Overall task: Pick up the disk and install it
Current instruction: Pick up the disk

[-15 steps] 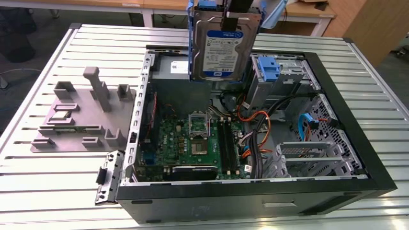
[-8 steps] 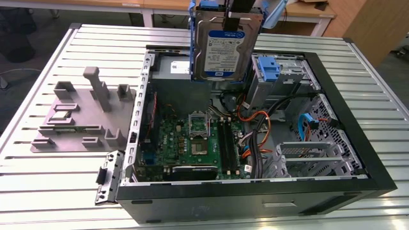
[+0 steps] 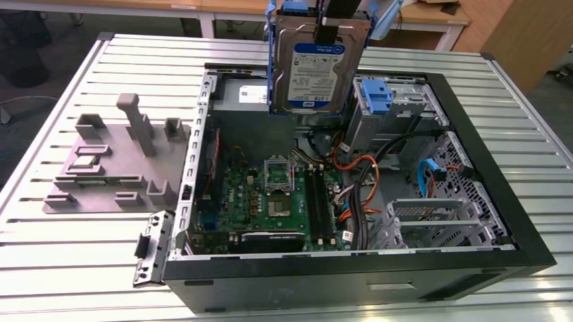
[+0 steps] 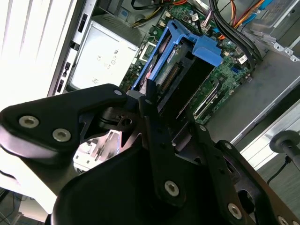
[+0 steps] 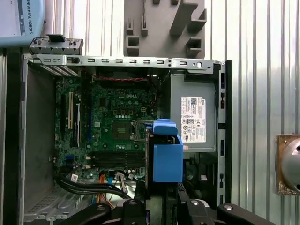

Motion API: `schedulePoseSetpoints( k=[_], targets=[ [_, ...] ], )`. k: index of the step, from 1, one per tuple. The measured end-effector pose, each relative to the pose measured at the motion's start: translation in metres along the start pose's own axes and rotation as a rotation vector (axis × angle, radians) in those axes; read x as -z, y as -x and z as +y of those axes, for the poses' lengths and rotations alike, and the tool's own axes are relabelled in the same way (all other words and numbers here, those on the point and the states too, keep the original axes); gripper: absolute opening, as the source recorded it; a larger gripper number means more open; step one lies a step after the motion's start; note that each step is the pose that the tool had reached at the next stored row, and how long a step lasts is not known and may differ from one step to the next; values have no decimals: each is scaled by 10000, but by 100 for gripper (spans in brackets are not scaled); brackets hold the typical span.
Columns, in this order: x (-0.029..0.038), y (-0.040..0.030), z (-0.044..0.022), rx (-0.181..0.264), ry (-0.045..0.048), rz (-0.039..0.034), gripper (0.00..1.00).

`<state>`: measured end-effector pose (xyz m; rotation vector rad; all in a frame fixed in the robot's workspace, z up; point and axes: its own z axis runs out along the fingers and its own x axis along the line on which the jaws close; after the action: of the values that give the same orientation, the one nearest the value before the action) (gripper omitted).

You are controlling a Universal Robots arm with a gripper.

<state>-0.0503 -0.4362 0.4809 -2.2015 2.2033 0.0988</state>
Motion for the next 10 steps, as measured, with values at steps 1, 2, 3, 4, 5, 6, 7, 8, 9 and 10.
schedulePoseSetpoints(
  k=[1,2,3,4,5,6,7,8,9,10],
  targets=[
    [0,-5,0,0,0,0,35],
    [1,-10,-2,0,0,0,35],
    [1,-17,-4,0,0,-1,35],
    [1,-24,-6,0,0,0,35],
    [2,-32,-8,0,0,-1,35],
    [3,-42,-10,-1,0,0,35],
    [4,-54,-12,0,1,0,35],
    [5,-68,-15,0,0,0,35],
    [5,-85,-17,0,0,0,35],
    [7,-102,-18,0,1,0,35]
  ],
)
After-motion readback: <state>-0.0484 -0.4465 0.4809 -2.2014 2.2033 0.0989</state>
